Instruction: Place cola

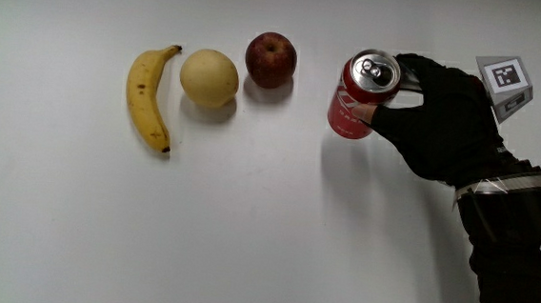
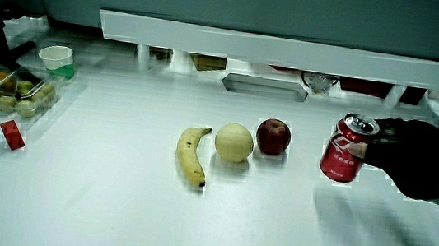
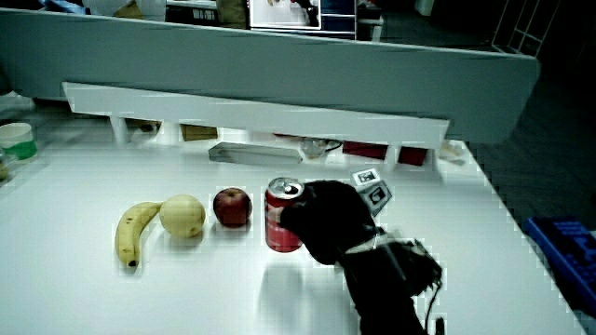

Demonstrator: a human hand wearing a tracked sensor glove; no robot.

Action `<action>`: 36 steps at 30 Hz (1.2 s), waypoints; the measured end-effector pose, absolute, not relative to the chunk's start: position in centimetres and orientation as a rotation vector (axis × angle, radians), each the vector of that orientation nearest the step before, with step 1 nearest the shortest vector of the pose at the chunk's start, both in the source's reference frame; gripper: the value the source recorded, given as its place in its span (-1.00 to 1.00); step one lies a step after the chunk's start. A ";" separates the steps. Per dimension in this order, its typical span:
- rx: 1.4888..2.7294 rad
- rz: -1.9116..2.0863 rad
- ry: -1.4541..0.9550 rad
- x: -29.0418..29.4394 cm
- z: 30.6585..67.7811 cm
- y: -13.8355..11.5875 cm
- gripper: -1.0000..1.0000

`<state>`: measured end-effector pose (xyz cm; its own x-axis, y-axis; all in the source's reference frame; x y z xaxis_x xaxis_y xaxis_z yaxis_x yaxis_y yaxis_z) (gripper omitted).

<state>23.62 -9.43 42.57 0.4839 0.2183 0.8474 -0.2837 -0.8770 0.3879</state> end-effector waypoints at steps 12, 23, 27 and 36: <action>2.295 1.320 0.121 25.2 45.7 -8.8 0.00; 2.258 1.303 0.124 25.1 47.3 -8.1 0.00; 2.226 1.342 0.142 25.4 47.8 -7.9 0.00; 2.197 1.350 0.117 25.5 48.0 -7.7 -0.53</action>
